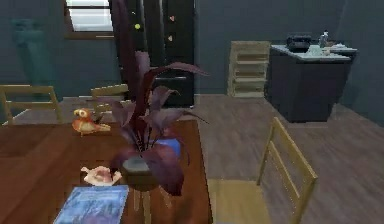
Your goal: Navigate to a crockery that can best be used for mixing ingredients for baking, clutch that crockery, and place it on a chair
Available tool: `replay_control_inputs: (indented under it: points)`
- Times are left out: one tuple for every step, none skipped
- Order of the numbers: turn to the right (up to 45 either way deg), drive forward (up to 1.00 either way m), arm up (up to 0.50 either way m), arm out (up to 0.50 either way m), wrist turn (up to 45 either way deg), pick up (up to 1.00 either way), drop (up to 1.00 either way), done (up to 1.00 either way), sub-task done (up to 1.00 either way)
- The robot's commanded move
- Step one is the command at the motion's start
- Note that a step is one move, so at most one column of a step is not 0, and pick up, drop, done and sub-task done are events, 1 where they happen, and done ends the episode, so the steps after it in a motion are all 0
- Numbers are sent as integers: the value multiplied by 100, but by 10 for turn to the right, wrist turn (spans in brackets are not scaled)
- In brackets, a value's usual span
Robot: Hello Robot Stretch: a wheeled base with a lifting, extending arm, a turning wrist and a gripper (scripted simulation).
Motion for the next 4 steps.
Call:
replay_control_inputs:
  points:
    - [180,0,0,0,0,0,0,0,0]
    - [-150,0,0,0,0,0,0,0,0]
    - [450,0,0,0,0,0,0,0,0]
    - [180,0,0,0,0,0,0,0,0]
